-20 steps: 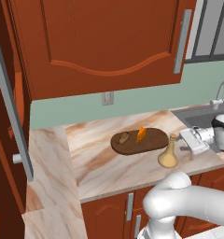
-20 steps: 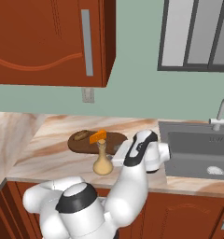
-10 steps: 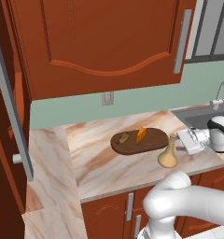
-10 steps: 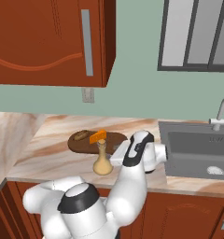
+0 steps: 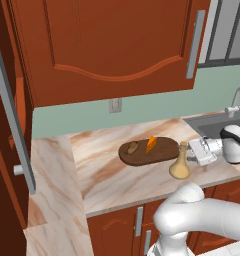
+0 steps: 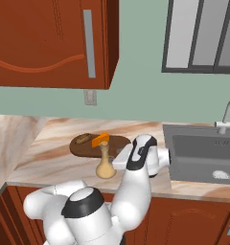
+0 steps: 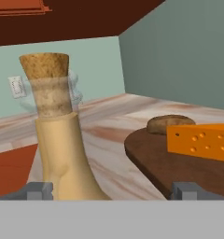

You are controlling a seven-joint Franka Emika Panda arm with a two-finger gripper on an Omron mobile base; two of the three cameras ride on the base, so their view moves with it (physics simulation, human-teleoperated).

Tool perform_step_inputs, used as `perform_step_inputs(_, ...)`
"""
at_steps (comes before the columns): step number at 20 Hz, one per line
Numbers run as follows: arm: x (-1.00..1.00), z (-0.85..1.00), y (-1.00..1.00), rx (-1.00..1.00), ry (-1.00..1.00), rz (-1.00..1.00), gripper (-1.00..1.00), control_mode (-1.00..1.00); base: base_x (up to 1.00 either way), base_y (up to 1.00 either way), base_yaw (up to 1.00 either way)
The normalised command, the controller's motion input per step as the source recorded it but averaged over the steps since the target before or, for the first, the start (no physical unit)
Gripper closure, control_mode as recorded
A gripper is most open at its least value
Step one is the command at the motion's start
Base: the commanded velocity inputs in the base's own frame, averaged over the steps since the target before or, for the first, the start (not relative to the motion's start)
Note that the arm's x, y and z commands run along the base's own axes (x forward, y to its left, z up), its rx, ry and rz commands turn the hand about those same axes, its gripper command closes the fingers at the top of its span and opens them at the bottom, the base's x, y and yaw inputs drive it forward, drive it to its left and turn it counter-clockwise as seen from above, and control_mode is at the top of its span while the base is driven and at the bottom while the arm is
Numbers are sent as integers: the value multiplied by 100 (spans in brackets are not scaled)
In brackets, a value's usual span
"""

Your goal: Retrieve the reheated potato from the microwave, then place the potato, cheese, and condiment on the cutting board.

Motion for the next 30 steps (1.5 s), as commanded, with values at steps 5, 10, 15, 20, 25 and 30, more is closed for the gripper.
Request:
perform_step_inputs(5,-1,-7,0,0,0,0,-100,-100,0,0,0)
perform_step_inputs(10,-10,-2,2,0,0,0,-100,-100,0,0,0)
perform_step_inputs(15,-3,0,7,0,0,0,-100,-100,0,0,0)
perform_step_inputs(20,-7,0,9,0,0,0,-100,-100,0,0,0)
perform_step_inputs(25,-8,2,7,0,0,0,-100,-100,0,0,0)
perform_step_inputs(30,-2,5,0,0,0,0,-100,-100,0,0,0)
